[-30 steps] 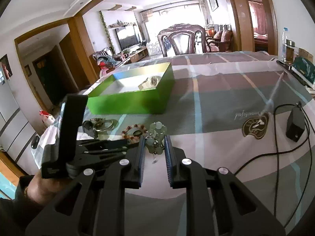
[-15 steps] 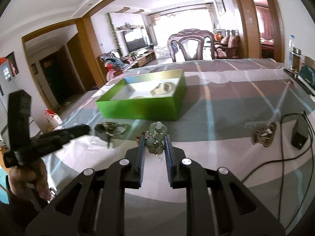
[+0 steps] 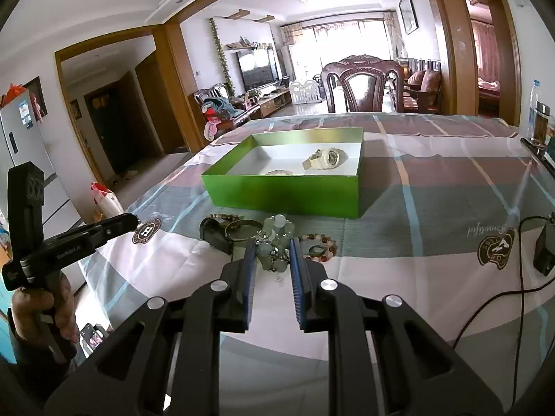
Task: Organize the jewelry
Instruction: 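Grasp the silver charm with the left tool while the right tool holds the jade pendant, then carry both pendants over the green box and open both tools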
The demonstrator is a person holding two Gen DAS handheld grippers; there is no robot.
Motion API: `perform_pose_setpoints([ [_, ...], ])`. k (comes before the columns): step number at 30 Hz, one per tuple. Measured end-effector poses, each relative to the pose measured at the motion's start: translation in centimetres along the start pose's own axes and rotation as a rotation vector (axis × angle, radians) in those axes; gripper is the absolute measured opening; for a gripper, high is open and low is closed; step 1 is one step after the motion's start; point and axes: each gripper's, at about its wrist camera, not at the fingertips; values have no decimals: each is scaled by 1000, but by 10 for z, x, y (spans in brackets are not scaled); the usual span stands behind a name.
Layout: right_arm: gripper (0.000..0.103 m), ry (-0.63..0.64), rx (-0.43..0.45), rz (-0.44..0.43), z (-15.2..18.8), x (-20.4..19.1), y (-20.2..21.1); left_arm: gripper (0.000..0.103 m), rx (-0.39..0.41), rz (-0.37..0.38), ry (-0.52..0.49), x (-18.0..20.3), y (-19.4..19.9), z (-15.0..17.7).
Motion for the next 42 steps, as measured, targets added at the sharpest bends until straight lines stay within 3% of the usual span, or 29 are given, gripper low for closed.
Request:
perform_pose_setpoints([
  [36,19,2,-12,15,1,-3,-4,22,-19,7,-1,-1,-3,1],
  [42,19,38,23,20,-22,-9,-10,22,23,16,-35,2,-5,-27],
])
Point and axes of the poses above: each gripper's, at about its wrist camera, not at the fingertips, and y roughly against the way its jaws point, x to its right, z to its underside, and after that the axes turned 10 degrees about -y, right-handed
